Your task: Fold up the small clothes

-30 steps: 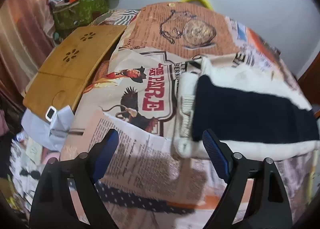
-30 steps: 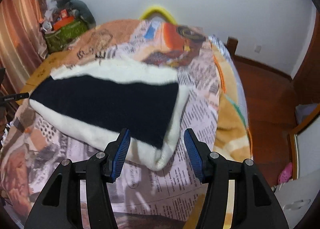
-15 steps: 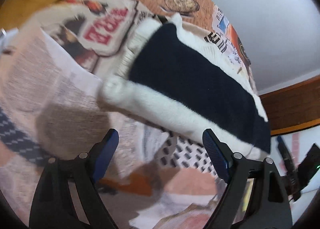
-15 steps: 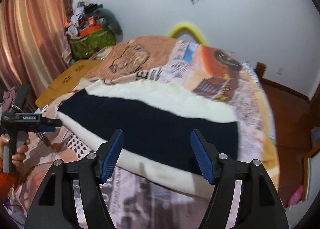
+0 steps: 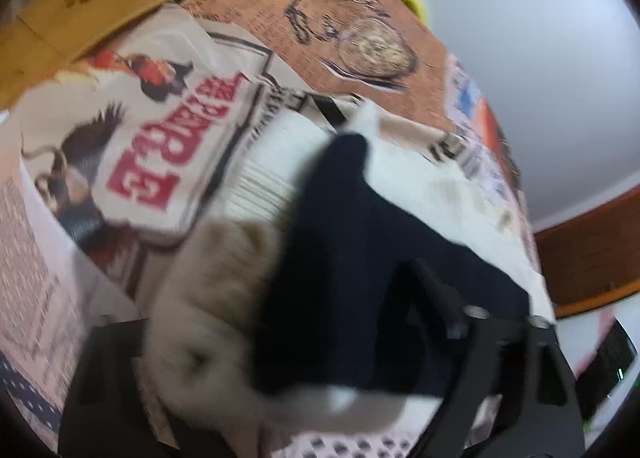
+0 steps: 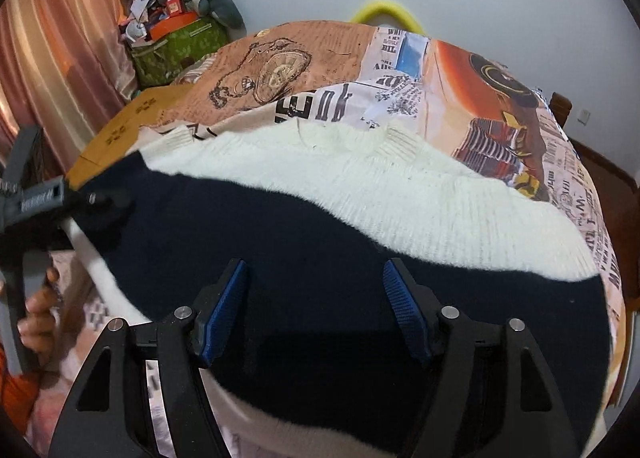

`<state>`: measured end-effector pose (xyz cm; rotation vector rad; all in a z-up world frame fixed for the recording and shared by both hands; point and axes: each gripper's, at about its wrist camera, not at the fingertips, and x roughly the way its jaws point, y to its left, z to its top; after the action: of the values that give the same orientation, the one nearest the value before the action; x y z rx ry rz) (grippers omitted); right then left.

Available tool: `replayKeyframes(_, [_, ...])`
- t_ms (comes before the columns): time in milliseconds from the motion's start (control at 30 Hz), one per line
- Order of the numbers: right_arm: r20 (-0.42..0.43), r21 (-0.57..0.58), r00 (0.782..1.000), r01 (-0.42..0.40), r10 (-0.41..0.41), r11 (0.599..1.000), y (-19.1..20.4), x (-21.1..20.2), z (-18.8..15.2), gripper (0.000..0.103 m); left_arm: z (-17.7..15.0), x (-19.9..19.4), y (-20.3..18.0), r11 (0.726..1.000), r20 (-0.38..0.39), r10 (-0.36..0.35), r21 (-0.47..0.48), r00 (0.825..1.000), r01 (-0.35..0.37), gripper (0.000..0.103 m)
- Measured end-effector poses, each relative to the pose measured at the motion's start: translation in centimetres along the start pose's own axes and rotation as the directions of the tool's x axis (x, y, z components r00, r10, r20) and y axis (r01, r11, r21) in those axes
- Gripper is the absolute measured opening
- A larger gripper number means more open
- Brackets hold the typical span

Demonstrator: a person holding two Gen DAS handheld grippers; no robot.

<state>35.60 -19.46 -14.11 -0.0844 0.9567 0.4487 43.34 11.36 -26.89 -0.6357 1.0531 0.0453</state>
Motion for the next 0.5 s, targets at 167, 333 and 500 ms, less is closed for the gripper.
replayKeyframes(167, [-0.001,-0.022,1.0,0.003,-0.003,1.0,0.3,-0.5,0.0,0.073,1.3,0.0,0.3,0.998,0.004,-0.055,-0.04,0.998,0.055,0.027])
replayKeyframes(333, [0.015,-0.032,1.0,0.009,-0.008,0.999,-0.2,-2.8,-0.4,0.071,1.3,-3.9,-0.7,0.999,0.107,0.012,0.033,0.994,-0.016,0.025])
replayKeyframes(500, [0.037,-0.032,0.996,0.084,-0.083,0.996,-2.6,-6.3,-2.5,0.071,2.6,-9.3,-2.5,0.994,0.222,0.047,0.082,0.974,-0.067,0.025])
